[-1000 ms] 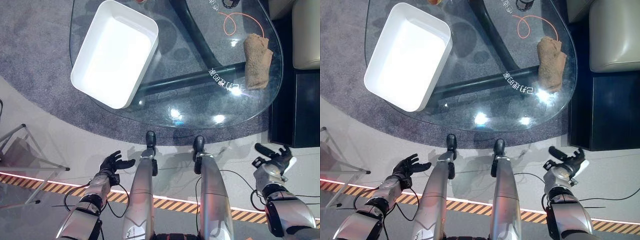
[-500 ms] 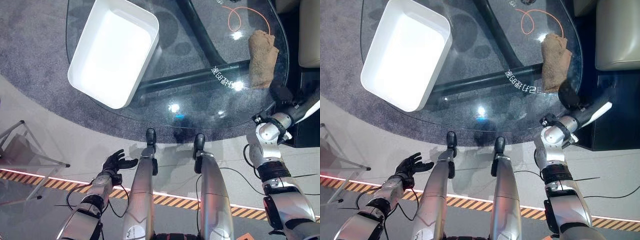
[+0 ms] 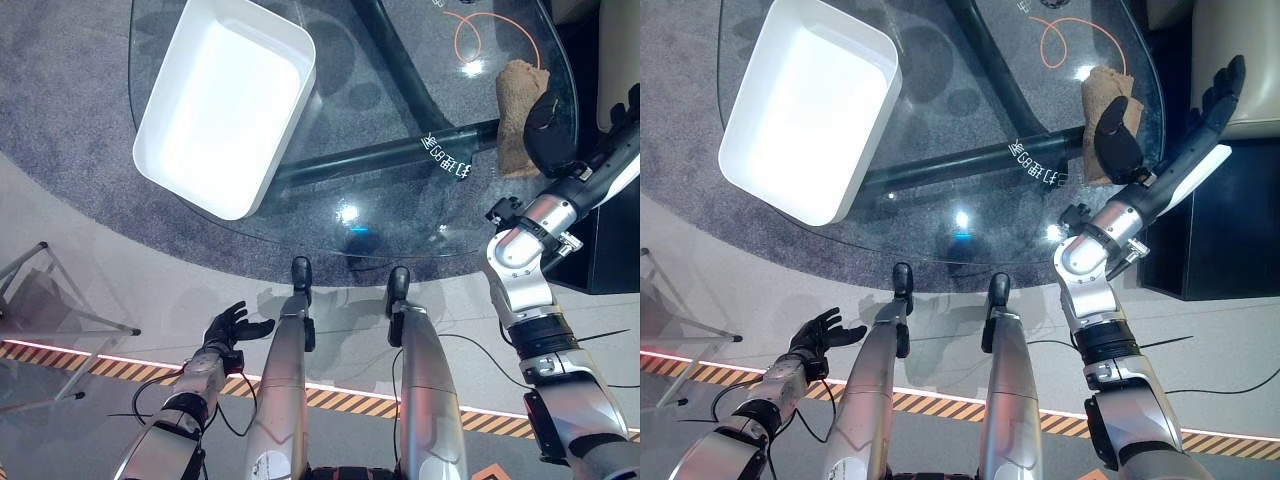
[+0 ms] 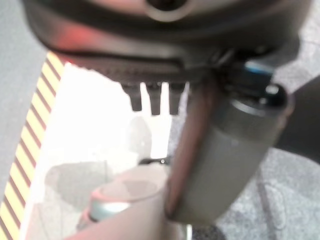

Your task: Wipe the table with a cloth and put it in the basket.

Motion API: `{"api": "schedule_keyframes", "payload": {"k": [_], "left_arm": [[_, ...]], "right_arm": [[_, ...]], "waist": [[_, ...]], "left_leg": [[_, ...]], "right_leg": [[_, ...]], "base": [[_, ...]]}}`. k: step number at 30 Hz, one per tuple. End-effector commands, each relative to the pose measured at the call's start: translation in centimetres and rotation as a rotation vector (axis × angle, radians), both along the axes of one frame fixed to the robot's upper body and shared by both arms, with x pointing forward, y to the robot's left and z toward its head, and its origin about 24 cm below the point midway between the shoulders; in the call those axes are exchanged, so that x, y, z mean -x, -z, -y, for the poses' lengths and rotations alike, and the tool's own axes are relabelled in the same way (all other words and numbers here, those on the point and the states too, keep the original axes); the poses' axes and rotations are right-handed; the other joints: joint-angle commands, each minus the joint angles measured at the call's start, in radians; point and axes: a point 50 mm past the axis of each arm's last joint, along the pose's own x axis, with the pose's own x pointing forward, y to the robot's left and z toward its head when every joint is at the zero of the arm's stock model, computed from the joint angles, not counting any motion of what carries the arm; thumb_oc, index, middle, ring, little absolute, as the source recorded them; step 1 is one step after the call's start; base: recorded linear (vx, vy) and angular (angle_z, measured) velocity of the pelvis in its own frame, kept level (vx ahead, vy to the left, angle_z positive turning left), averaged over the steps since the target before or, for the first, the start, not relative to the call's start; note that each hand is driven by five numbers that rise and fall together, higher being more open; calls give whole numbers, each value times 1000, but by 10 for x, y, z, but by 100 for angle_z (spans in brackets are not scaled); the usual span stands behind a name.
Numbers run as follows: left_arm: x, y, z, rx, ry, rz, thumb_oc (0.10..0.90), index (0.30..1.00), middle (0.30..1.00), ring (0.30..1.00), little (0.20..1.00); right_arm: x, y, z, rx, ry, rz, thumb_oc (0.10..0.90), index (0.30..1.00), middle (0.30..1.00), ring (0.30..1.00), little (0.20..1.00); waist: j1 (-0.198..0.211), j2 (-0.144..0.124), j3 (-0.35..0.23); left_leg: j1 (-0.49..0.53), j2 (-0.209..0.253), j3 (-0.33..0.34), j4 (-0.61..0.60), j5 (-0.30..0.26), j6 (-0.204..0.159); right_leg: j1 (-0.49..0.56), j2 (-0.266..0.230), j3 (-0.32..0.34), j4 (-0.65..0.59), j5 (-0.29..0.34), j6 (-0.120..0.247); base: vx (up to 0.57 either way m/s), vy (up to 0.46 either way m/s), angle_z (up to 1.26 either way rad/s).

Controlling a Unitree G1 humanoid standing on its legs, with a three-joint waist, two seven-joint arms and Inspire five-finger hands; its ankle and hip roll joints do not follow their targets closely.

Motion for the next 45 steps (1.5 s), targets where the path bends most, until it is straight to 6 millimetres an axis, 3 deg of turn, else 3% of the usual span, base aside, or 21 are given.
{"api": "schedule_keyframes", "payload": {"k": [1, 11, 18, 32, 45], "left_arm": [[32, 23, -10, -5, -62, -85, 800, 900, 900, 900, 900], [29, 21, -11, -18, -41, -94, 800, 900, 900, 900, 900], [26, 20, -9, -29, -15, -100, 800, 900, 900, 900, 900], [24, 20, -3, -32, 12, -114, 800, 900, 900, 900, 900], [19, 16, -7, -44, 31, -116, 800, 900, 900, 900, 900]], "right_arm": [[11, -39, 4, 119, -65, 144, 800, 900, 900, 900, 900], [-17, -24, 2, 122, -118, -100, 800, 900, 900, 900, 900], [-29, -19, 20, 113, -16, -220, 800, 900, 900, 900, 900], [-31, -31, 57, 161, 352, -278, 800, 900, 900, 900, 900], [-35, -20, 79, 165, 376, -445, 800, 900, 900, 900, 900]], "waist": [[-9, 0, -23], [9, 8, -23], [23, 16, -23], [43, 39, -23], [56, 46, -23]], "left_leg": [[17, -57, 5, 118, -80, 36], [35, -62, 13, 106, -77, 35], [39, -64, 13, 107, -79, 38], [38, -69, 5, 116, -88, 46], [38, -72, -1, 114, -88, 50]], "right_leg": [[58, 30, -33, -114, 85, 7], [70, 24, -47, -115, 81, 1], [70, 23, -54, -107, 79, -1], [58, 18, -58, -77, 74, 3], [55, 15, -65, -73, 74, 4]], "base": [[0, 0, 0], [1, -2, 0], [0, 0, 0], [3, -1, 1], [3, -6, 1]]}}
